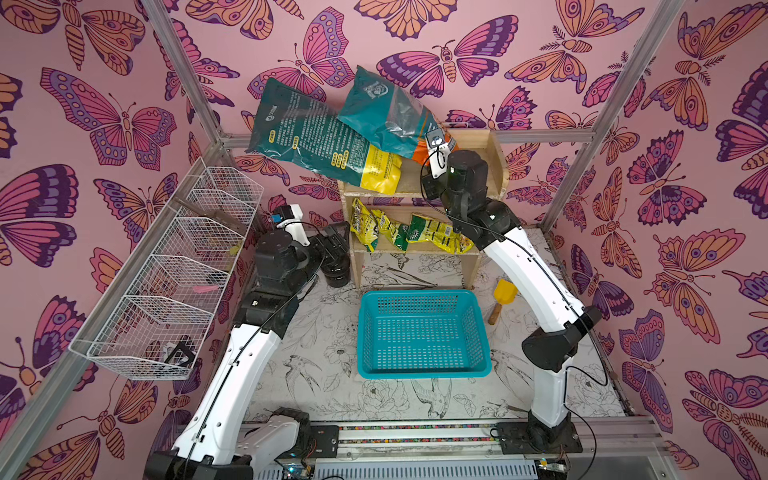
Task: Take down the fertilizer bag from the shelf
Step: Pick up the fertilizer bag from the shelf.
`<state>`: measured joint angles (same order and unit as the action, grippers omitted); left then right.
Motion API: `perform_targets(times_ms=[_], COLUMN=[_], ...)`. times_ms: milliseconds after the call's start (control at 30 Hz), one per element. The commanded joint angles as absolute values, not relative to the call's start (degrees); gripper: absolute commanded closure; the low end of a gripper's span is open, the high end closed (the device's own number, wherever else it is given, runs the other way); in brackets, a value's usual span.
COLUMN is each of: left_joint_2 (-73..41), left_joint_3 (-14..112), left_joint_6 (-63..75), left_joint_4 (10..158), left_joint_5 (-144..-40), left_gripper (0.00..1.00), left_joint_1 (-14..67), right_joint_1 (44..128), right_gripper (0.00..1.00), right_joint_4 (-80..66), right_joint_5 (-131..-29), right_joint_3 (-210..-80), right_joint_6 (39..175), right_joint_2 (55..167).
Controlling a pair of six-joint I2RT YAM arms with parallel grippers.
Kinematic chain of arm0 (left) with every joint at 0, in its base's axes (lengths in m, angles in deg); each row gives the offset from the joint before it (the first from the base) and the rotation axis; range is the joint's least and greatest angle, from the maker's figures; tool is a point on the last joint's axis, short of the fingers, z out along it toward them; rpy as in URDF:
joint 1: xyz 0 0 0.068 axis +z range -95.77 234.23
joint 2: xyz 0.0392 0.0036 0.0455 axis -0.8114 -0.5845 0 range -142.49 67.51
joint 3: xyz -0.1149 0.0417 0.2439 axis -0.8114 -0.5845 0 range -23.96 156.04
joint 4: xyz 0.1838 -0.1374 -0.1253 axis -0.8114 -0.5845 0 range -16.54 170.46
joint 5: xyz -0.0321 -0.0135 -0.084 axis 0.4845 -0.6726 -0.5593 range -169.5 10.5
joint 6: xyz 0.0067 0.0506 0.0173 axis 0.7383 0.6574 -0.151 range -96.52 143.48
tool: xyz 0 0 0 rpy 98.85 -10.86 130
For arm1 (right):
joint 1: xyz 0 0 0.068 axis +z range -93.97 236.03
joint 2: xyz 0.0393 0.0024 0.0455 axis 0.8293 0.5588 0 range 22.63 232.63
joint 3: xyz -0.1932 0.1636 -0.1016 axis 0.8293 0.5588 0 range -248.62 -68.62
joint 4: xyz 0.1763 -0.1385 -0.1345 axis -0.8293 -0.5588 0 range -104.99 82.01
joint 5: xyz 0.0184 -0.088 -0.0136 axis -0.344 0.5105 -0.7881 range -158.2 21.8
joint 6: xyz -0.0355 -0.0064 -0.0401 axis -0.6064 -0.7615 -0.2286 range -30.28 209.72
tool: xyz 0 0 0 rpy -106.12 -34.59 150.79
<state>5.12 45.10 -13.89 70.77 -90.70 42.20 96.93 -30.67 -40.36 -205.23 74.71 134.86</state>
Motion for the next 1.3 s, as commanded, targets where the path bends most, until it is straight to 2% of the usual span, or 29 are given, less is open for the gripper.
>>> perform_targets(times_ms=[0,667,800,967,1267], left_joint_2=[4.3,1.4,1.1,-0.3,-0.2], left_joint_3=[45.8,44.6,45.1,51.8,53.0], left_joint_6=[-13.8,-19.2,-26.3,-30.3,-32.9], left_joint_4=[73.8,82.8,90.2,92.9,97.9], left_joint_5=[-92.8,-99.3,-100.1,-101.2,-98.9], left_gripper=[0.0,0.0,0.0,0.0,0.0], left_joint_1=[42.1,41.9,41.3,36.7,31.2], right_joint_1=[97.2,96.9,97.6,99.7,103.8], right_gripper=[1.0,1.0,1.0,1.0,1.0], right_joint_4=[-25.0,-25.2,-23.5,-18.5,-14.9], right_joint_5=[-42.5,-43.7,-42.8,-40.2,-37.5], right_joint_3=[-206.0,-208.5,-197.7,-187.8,-186.4], right_joint_6=[82.4,79.9,80.2,78.1,71.6], right_joint_2=[130.3,123.1,118.3,113.2,107.6])
